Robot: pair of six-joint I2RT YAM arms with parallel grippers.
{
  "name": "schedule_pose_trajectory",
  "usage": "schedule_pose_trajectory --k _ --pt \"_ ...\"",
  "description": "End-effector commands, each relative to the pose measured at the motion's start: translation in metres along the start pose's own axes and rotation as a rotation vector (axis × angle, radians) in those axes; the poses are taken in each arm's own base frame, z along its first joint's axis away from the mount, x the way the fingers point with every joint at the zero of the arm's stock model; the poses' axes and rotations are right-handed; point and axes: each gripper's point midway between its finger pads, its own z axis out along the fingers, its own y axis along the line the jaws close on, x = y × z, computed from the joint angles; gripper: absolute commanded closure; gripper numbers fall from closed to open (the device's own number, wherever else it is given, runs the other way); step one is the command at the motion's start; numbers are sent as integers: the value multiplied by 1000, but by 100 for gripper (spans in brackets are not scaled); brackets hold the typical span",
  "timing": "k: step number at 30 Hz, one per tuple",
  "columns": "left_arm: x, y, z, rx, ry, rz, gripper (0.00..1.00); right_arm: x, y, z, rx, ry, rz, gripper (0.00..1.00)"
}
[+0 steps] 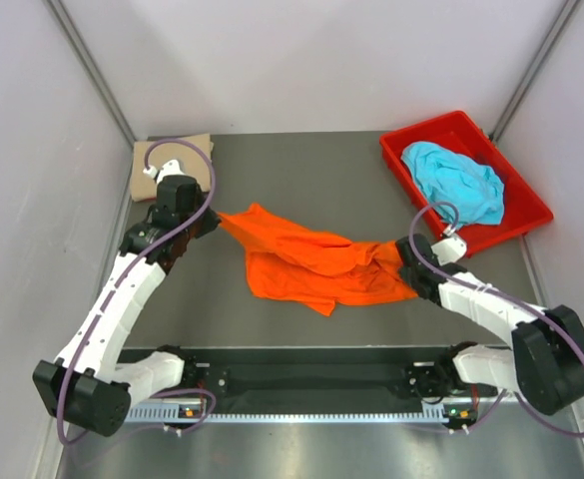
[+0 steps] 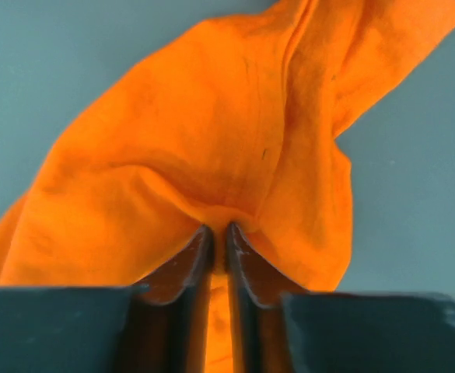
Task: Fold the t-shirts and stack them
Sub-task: Flatten the tshirt out
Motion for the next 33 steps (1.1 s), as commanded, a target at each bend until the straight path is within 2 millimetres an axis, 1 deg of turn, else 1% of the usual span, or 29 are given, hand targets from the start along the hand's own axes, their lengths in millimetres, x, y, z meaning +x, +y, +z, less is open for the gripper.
schedule_pose_trajectory --k 1,2,3,5,6,7,8,9,11,12,14,15,16,18,19,20,21,22,23,24,25,26,27,28,29,30,31,32,33 --pt "-8 0 -10 9 -21 13 100 -20 16 5 -23 -72 20 91" --pt "-9 2 -10 1 -18 17 100 -22 16 5 -20 -76 18 100" --pt "-10 4 -11 -8 -21 27 100 -24 10 2 3 -75 2 100" --pt "-19 10 -17 -50 -43 42 100 -39 7 -8 23 -113 -25 100" --pt "-23 12 -21 -63 -57 59 100 -46 -1 -20 42 -123 -47 100" --pt "-36 16 -28 -93 -97 63 100 -60 -1 -29 46 -161 -59 100" --pt "-39 20 -34 -112 -104 71 100 -66 -4 -38 50 -172 -73 100" --pt "-48 19 -41 -116 -131 77 100 -76 -10 -53 37 -189 -74 100" --pt "-57 21 -51 -124 -162 81 100 -89 -9 -71 5 -214 -90 100" --pt "-57 23 -55 -132 -160 87 100 -95 -14 -84 -6 -223 -88 100" --pt "-63 19 -64 -113 -170 83 100 -110 -11 -103 -43 -249 -75 100" --pt "-64 18 -68 -107 -173 81 100 -113 -13 -109 -39 -250 -86 100" --pt "-65 18 -70 -104 -176 82 100 -121 -8 -118 -64 -263 -91 100" --pt "-66 21 -68 -124 -181 96 100 -131 3 -124 -98 -288 -96 100" --pt "-64 24 -60 -148 -169 106 100 -138 8 -126 -105 -306 -127 100" --pt "-63 27 -54 -168 -161 119 100 -144 21 -122 -125 -328 -132 100" --pt "-59 29 -46 -177 -134 129 100 -148 23 -116 -117 -341 -188 100" --pt "-51 30 -29 -191 -86 140 100 -148 33 -110 -146 -332 -212 100" --pt "-49 34 -21 -195 -62 130 100 -149 50 -97 -169 -332 -233 100" --pt "-35 33 -9 -171 -12 130 100 -153 55 -86 -170 -327 -249 100" --pt "-30 31 5 -159 10 128 100 -147 66 -77 -206 -294 -312 100" --pt "-24 34 13 -168 29 117 100 -141 76 -54 -201 -267 -346 100" --pt "-7 42 26 -186 78 124 100 -141 82 -43 -204 -249 -376 100" --pt "0 45 33 -187 95 124 100 -137 87 -31 -206 -225 -398 100" --pt "5 48 41 -188 107 109 100 -123 89 -3 -183 -156 -436 99" --pt "22 57 51 -200 162 103 100 -130 97 5 -188 -135 -427 98" --pt "33 53 55 -152 212 83 100 -123 102 13 -190 -78 -432 96" --pt "40 59 61 -140 235 46 100 -103 86 30 -107 32 -464 93" --pt "44 59 63 -118 249 29 100 -115 96 27 -86 30 -424 84"
